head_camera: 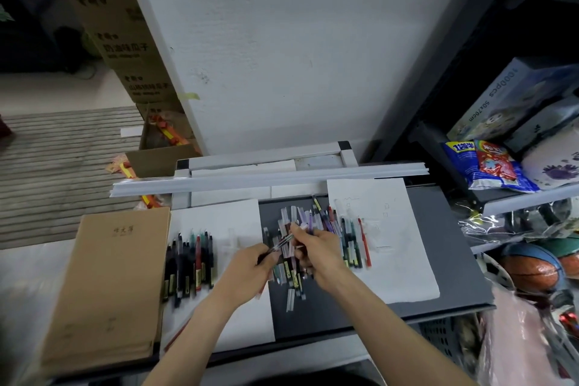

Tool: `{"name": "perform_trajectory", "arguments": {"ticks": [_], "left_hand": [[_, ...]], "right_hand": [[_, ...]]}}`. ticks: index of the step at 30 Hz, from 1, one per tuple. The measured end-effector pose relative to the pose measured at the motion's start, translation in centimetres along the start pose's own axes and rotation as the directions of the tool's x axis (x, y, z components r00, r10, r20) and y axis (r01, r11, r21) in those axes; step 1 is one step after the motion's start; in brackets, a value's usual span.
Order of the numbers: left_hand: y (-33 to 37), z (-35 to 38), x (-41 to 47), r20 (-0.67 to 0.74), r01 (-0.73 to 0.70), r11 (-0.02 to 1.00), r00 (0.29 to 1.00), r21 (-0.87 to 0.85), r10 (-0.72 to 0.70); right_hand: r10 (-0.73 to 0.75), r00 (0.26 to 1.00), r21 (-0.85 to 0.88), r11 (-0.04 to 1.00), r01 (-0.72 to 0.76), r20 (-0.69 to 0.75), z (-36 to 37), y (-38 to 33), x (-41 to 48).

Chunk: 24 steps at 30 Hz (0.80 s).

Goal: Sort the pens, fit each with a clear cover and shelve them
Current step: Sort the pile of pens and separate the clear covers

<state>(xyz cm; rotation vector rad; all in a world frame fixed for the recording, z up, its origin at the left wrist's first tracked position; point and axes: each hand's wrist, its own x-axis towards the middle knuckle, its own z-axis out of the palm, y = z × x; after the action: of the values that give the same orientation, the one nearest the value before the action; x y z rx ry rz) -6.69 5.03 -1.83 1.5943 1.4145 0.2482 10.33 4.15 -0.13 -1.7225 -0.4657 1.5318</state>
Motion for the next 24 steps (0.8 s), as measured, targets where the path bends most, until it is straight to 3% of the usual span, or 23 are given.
{"name": "perform_trajectory", "arguments": {"ticks": [6,12,16,19,24], "left_hand": [[-1.4,-0.6,-0.4,-0.003,-0.019,0.997,1.000,-0.071,0.019],[-1.4,-1.3,-1.4,0.046,0.164,0.903,0.986,-0.396,-0.159],[-2.0,-2.2,-2.3,0.055,0.225,0.831,0.972,-0.509,-0.230],[-2.9,-2.9,-2.9,0.004,0.218,0.846,0.969,-0.486,-0.247],[-4.5,-3.5,-3.6,-0.182,0.139,0.975,0.968,-0.170,-0.170]], "right_hand": [[-0.003,1.000,-0.063,0.998,0.004,0.015,0.8,0.2,0.6],[0.027,0.997,-0.081,0.997,-0.020,0.075,2.6,0.8,2.2],[0.053,0.998,-0.112,0.992,-0.050,0.019,4.5,1.0,3.1],[0.063,0.998,-0.189,0.980,-0.057,0.026,5.9,1.1,3.6],[0.076,0.993,-0.251,0.966,-0.052,0.086,8.0,0.9,4.0]]}}
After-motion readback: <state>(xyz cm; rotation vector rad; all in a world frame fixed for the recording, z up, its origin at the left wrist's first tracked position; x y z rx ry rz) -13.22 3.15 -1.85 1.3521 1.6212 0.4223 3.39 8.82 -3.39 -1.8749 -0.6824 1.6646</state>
